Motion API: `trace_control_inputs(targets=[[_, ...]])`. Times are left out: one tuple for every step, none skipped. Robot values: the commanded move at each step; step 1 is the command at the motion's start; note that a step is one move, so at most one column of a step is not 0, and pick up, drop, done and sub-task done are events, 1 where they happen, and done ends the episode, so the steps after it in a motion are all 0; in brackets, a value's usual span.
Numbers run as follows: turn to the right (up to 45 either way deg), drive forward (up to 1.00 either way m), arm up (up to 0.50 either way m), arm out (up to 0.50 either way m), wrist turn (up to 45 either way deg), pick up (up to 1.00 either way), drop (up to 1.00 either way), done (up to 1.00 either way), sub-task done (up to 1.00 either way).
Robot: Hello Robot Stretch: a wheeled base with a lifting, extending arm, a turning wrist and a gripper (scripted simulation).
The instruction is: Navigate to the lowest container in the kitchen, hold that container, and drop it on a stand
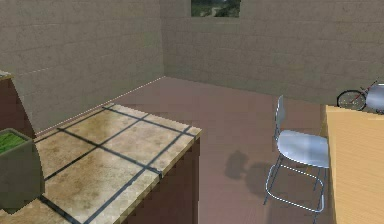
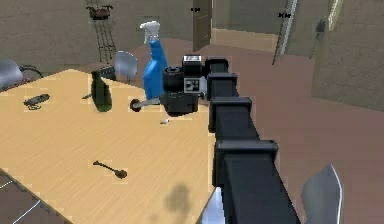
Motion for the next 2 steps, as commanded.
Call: trace_control_inputs(targets=[[0.0, 0.0, 0.0, 0.0, -45.0, 0.0, 0.0, 0.0, 0.0], [0.0, 0.0, 0.0, 0.0, -45.0, 0.0, 0.0, 0.0, 0.0]])
